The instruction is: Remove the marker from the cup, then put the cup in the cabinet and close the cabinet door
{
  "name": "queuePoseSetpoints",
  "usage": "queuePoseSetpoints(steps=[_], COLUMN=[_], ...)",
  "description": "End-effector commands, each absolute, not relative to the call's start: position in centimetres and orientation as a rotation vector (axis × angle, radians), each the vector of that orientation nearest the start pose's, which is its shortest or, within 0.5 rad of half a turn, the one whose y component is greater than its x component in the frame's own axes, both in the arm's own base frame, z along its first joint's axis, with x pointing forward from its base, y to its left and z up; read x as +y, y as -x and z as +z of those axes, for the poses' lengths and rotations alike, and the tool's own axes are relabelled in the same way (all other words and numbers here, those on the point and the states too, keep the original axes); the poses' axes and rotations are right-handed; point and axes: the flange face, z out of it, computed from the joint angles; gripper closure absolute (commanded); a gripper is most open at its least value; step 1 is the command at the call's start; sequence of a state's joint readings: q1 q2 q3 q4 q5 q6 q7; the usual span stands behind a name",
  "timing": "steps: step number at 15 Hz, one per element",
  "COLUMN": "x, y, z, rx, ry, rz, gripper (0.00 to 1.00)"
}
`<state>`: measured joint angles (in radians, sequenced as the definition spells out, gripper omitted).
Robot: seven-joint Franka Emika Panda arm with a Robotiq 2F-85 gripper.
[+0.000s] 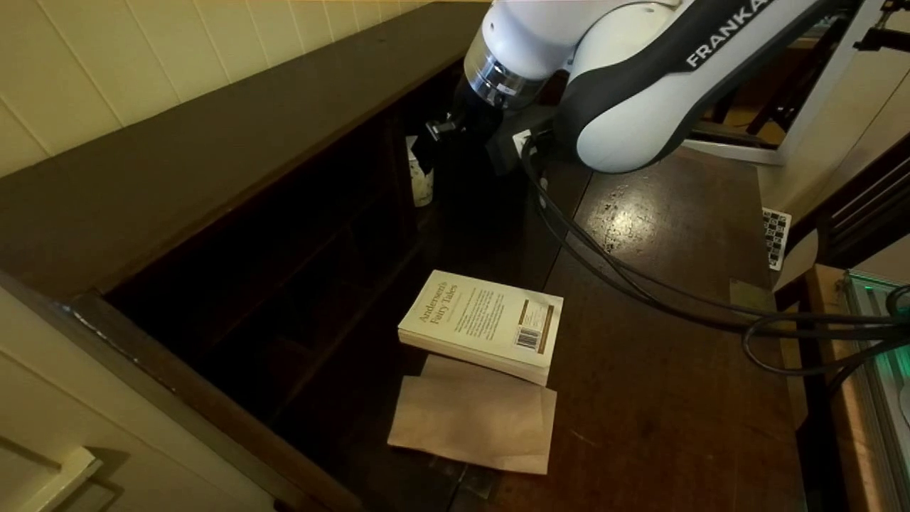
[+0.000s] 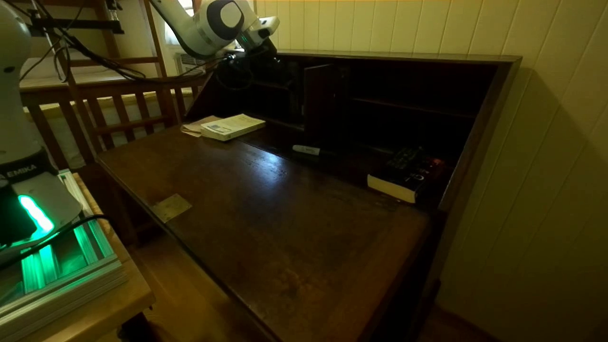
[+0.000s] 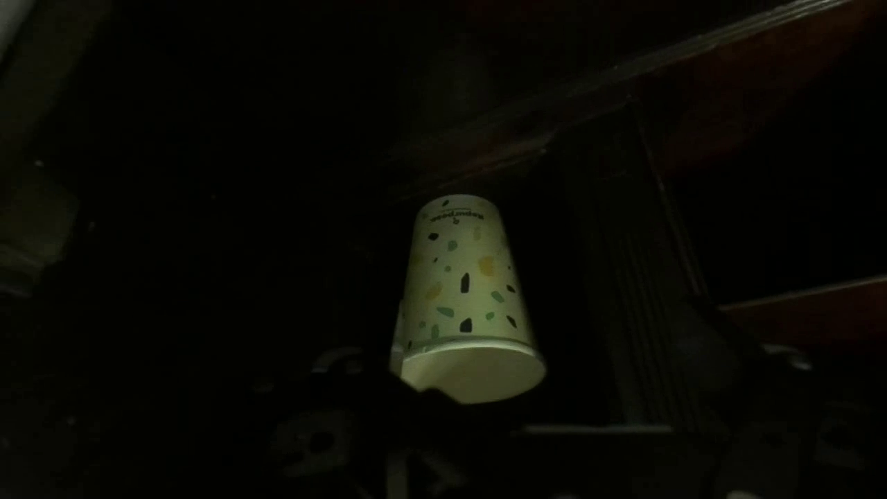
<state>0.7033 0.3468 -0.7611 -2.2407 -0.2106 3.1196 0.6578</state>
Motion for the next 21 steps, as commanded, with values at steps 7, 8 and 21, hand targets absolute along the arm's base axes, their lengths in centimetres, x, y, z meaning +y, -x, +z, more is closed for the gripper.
queuePoseSetpoints(steps=[7,8,21], x=[-1.0,-1.3,-7.4], y=[-54.9,-54.7,-52.4], z=[35.5,35.8,40.8], rx=[0.612,0.626,0.512], ry=[3.101,3.102,3.046], rz=[-0.841,-0.825,-0.765], gripper=[0.0,0.0,0.0])
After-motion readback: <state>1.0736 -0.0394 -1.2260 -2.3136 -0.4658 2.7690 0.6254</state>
